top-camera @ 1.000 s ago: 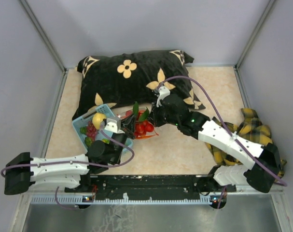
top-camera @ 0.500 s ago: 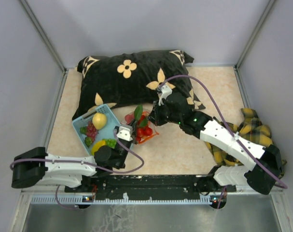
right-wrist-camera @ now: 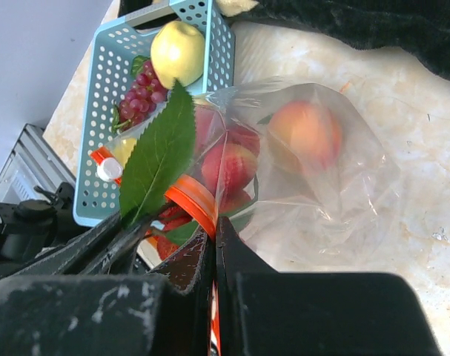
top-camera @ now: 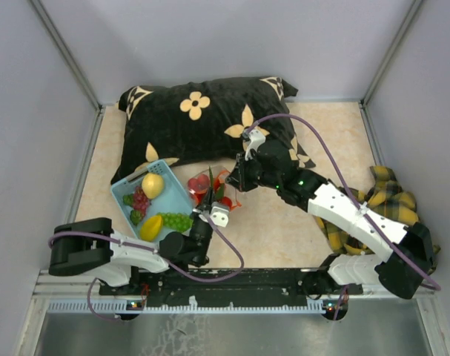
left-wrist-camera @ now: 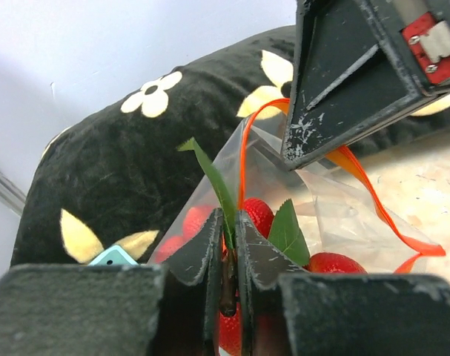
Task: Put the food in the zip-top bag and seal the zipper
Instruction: Place the fake fruit in the zipper food storage bag.
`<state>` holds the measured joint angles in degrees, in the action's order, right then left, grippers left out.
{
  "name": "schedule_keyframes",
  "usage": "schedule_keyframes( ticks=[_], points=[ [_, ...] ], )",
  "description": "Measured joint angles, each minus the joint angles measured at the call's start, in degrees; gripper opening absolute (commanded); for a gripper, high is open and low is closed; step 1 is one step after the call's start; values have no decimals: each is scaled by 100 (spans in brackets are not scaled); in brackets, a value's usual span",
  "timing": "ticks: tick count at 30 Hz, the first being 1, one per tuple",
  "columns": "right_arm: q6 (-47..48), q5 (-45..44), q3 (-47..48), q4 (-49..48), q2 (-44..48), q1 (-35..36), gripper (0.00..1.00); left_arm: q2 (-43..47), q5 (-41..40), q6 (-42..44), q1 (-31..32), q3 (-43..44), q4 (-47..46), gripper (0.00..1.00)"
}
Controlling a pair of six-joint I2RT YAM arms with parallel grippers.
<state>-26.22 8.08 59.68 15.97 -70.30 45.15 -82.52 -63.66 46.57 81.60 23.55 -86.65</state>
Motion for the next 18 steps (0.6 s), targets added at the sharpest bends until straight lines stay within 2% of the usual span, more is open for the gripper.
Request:
schedule_keyframes(
  ticks=[4,7,12,18],
  points=[
    [0,24,0,-13,0,-46,0,125,-28,103,168,-2,-7,25],
    [0,52,-2,-11,0,-85,0,697,96,-323,243,-2,297,26],
    [2,85,-4,-9,0,-142,0,2039,678,-1794,245,0,1943,27],
    [2,105,-4,-7,0,-170,0,2216,1117,-2719,225,0,3272,39]
  ],
)
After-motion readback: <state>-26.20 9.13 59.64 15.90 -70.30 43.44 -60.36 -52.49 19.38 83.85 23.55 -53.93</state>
